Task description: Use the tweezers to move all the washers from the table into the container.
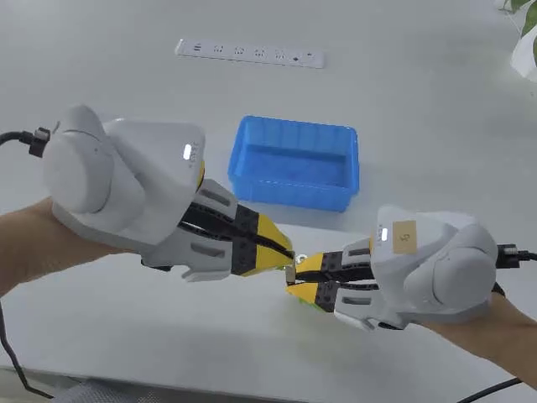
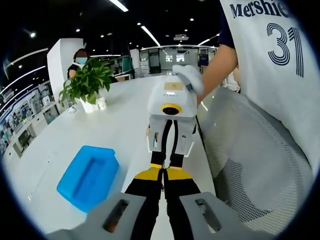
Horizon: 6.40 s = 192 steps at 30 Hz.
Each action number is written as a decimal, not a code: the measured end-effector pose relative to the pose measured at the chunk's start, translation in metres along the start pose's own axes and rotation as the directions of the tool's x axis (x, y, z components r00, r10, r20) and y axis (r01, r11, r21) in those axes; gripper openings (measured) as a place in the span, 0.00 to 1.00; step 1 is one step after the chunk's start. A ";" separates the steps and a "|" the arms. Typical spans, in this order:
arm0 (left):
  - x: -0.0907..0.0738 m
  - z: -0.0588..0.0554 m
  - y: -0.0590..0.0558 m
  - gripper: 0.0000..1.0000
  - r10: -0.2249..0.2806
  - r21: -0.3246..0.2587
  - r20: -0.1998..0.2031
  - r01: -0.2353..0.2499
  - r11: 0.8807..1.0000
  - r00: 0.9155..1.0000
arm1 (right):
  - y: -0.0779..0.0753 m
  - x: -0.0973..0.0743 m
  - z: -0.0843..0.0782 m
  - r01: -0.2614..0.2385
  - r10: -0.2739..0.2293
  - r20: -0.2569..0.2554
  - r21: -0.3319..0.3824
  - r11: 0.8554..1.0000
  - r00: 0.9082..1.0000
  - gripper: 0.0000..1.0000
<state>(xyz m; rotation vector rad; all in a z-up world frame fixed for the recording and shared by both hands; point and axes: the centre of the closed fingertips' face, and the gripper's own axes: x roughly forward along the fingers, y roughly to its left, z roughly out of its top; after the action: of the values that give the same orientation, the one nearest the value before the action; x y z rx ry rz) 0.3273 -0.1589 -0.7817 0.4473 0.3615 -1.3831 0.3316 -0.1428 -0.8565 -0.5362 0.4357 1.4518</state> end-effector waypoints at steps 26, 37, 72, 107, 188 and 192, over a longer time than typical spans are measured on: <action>0.013 0.004 0.001 0.05 -0.017 -0.026 0.064 0.018 0.999 0.998 | -0.004 -0.001 -0.001 -0.005 0.005 0.003 0.013 1.000 1.000 0.07; 0.012 0.005 0.002 0.04 -0.015 -0.042 0.076 0.019 0.999 0.997 | -0.004 -0.002 0.000 0.016 -0.016 0.000 0.010 1.000 1.000 0.08; 0.021 0.024 0.030 0.04 0.023 -0.059 0.176 -0.013 0.998 0.984 | -0.036 -0.012 -0.008 0.149 -0.150 -0.020 -0.018 0.989 0.989 0.10; 0.026 0.010 0.035 0.04 0.035 -0.092 0.177 -0.019 0.996 0.984 | -0.039 0.000 -0.017 0.136 -0.135 -0.043 0.021 0.991 0.990 0.12; -0.012 0.038 0.144 0.04 0.140 0.023 0.193 -0.147 0.989 0.971 | -0.151 -0.001 0.045 0.313 -0.313 0.005 -0.040 0.949 0.950 0.10; -0.005 0.025 0.152 0.04 0.144 -0.005 0.193 -0.146 0.989 0.971 | -0.157 0.005 0.035 0.304 -0.304 -0.018 -0.003 0.953 0.953 0.10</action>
<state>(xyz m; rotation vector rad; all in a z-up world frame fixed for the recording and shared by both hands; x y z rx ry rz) 0.4767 -0.1482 -0.7434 0.3367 0.1606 -1.2737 0.4865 -0.1242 -0.8187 -0.5893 0.3500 1.1515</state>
